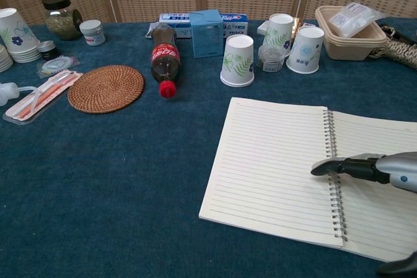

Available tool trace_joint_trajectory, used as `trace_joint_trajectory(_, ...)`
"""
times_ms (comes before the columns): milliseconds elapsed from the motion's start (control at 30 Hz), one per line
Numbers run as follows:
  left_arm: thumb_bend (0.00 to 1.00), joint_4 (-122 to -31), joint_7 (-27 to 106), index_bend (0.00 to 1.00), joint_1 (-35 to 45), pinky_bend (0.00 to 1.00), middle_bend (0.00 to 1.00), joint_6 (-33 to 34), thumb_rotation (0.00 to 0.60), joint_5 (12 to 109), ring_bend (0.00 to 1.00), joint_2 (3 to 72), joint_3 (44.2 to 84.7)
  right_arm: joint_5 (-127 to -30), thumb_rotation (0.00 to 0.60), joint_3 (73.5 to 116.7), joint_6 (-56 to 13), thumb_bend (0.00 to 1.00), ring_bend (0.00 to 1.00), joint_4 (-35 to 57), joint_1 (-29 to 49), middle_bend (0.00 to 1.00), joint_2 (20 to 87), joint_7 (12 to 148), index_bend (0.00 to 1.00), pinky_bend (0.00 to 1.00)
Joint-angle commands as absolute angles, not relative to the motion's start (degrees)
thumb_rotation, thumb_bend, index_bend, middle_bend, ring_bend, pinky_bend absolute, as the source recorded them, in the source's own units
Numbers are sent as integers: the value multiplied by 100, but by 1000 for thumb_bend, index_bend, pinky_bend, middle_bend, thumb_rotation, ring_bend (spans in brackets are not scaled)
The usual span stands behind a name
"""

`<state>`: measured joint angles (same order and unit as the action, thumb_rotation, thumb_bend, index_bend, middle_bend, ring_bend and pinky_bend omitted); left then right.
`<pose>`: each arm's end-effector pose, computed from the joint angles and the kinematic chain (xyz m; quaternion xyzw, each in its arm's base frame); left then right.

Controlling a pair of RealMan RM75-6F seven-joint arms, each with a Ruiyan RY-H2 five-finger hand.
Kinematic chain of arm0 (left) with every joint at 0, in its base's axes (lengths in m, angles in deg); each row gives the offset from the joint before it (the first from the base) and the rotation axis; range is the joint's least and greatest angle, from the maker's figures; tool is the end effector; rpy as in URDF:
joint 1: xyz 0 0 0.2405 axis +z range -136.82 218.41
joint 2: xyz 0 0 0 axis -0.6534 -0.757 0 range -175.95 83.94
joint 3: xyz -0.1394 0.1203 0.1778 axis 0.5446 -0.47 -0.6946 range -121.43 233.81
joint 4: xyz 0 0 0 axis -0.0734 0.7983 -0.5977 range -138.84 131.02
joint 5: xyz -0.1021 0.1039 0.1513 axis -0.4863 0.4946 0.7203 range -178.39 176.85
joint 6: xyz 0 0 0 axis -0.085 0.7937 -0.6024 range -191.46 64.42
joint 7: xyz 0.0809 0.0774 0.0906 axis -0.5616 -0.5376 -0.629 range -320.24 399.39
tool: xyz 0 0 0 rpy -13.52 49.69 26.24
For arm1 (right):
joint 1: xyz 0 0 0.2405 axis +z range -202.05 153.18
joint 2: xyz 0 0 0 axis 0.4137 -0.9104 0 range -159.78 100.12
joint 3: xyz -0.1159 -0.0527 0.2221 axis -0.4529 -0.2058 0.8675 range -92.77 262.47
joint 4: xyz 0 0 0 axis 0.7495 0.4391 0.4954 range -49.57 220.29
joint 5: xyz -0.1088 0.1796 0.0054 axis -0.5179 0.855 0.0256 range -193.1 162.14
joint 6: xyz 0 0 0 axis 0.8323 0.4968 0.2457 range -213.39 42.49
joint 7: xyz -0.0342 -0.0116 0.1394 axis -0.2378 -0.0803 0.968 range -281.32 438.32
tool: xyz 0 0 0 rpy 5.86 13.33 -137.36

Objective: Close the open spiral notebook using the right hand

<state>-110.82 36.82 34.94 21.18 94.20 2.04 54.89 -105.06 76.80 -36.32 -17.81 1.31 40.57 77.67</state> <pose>-0.2603 0.1655 0.2017 -0.6690 -0.3475 -0.3738 0.5402 -0.2235 -0.1815 0.0126 0.7953 -0.4891 0.2649 0.2411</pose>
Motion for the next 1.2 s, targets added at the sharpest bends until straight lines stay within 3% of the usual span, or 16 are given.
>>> trace_joint_trajectory(33,38,-11079,3691,0,3493,0,0,2116,600,9421,0,208,5488,-10560,387,7584,-3562,0,112,-1782,63,73,4031,7768,41,0)
trace_joint_trajectory(600,38,-11079,3668,0,3494,0,0,2096,600,9461,0,249,5461,-11235,371,6749,-2758,0,120,-1453,-614,74,3760,8326,41,0)
trace_joint_trajectory(967,38,-11058,3662,0,3471,0,0,2043,600,9458,0,302,5453,-12012,342,6724,-1744,6,145,-1421,-882,37,3649,8321,23,0)
trace_joint_trajectory(1200,37,-11053,3660,0,3445,0,0,1997,600,9457,0,321,5451,-12317,346,6850,-982,130,8,-857,-1177,0,3789,8178,0,0)
